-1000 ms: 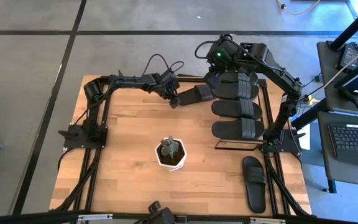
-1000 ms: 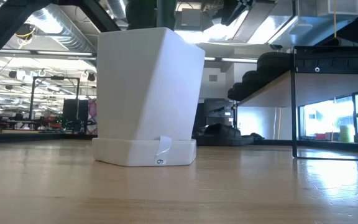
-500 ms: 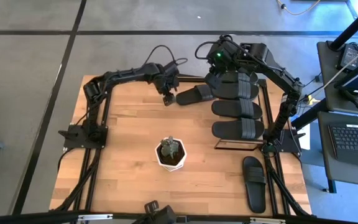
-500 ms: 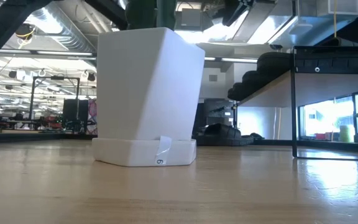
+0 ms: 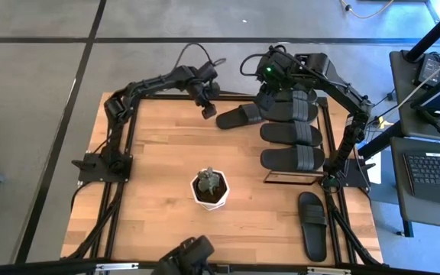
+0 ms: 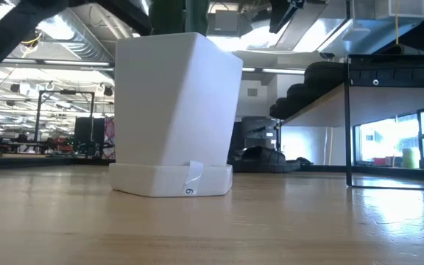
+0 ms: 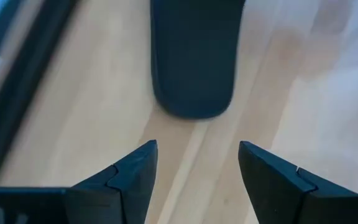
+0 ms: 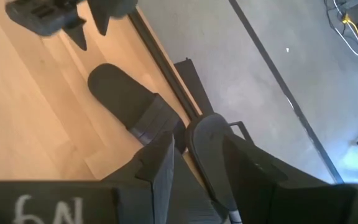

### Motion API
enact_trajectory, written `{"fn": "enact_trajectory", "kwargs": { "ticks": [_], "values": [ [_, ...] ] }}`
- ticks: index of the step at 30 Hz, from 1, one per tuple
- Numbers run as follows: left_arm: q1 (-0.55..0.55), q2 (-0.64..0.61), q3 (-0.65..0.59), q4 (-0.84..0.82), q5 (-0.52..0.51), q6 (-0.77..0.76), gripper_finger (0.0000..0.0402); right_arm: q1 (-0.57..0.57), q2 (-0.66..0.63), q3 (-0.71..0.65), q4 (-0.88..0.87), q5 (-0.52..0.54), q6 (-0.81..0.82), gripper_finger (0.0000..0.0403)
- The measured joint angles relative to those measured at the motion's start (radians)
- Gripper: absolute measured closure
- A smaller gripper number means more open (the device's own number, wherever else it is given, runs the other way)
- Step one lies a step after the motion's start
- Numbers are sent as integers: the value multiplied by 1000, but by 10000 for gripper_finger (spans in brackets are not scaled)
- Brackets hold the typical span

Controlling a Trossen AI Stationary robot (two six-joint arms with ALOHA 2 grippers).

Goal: Pick and place slides into the shelf
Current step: Put the black slide under the shelf

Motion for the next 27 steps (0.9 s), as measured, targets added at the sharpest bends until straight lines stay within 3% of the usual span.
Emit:
{"fn": "enact_trajectory", "kwargs": {
  "ticks": [8, 27],
  "values": [
    [-9, 104, -1, -36, 11, 25, 184, 0, 0, 0, 0, 0, -20, 263],
    [-114, 139, -1, 21, -60, 24, 184, 0, 0, 0, 1, 0, -25, 263]
  ]
}}
